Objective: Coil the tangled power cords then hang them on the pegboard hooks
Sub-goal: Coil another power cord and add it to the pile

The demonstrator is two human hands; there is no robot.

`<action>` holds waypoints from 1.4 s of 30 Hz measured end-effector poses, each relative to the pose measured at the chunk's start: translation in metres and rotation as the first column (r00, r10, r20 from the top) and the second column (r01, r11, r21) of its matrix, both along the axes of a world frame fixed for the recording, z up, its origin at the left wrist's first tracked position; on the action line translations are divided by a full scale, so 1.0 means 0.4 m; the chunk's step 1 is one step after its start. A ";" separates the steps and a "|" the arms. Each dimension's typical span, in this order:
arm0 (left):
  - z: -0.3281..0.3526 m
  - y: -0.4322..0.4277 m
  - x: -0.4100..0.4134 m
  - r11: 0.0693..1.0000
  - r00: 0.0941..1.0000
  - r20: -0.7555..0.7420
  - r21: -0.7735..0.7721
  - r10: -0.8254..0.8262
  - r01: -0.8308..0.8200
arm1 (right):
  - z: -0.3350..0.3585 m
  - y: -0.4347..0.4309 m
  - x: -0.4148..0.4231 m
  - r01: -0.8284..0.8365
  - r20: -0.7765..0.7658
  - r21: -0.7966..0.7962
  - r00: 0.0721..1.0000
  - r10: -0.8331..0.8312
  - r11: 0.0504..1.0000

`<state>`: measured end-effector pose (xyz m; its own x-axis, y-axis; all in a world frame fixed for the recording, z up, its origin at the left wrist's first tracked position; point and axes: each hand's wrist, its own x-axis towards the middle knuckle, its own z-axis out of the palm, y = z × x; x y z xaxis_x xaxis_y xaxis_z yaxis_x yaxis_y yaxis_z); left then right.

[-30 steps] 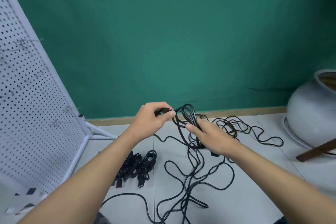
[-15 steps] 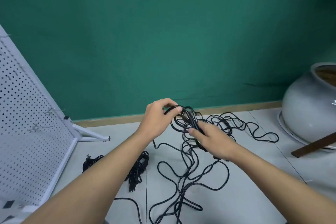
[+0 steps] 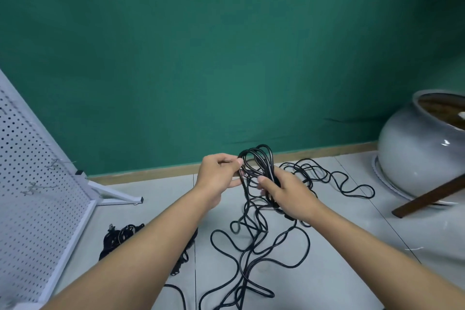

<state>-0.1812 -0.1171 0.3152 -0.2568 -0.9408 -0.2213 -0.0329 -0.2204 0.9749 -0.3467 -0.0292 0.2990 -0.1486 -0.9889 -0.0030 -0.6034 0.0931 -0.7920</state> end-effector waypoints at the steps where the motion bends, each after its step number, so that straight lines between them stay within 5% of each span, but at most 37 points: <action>1: 0.000 0.002 -0.009 0.998 0.999 -0.038 0.047 0.035 -0.033 | -0.002 0.000 0.007 -0.007 -0.003 -0.007 1.000 0.007 1.000; 9: 0.002 0.018 -0.035 0.983 0.982 -0.145 0.155 0.121 -0.098 | -0.006 -0.004 0.030 -0.097 0.211 0.067 0.974 0.081 0.993; 17: -0.001 0.006 0.005 0.976 0.977 0.021 -0.045 -0.210 0.211 | 0.015 -0.018 -0.001 0.078 0.418 0.026 0.905 -0.082 0.997; 21: -0.075 0.021 0.018 0.761 0.702 0.468 -0.090 -0.537 0.642 | 0.028 -0.026 -0.016 0.104 0.658 -0.008 0.749 -0.073 0.994; 25: -0.120 0.038 0.010 0.644 0.549 0.602 -0.074 -0.580 0.762 | 0.038 -0.024 -0.019 0.089 0.747 0.012 0.661 -0.068 0.996; 31: -0.118 0.014 0.019 0.612 0.497 0.738 -0.144 -0.457 0.777 | 0.026 -0.027 -0.045 0.282 0.596 0.006 0.770 -0.230 0.959; 38: -0.101 -0.017 0.059 0.551 0.372 0.880 -0.162 -0.294 0.818 | 0.044 0.003 -0.083 0.314 0.111 -0.134 0.947 -0.301 0.940; 42: -0.017 -0.016 0.049 0.496 0.614 0.778 -0.485 -0.133 0.721 | 0.048 0.002 -0.086 0.204 -0.153 -0.049 0.966 -0.209 0.978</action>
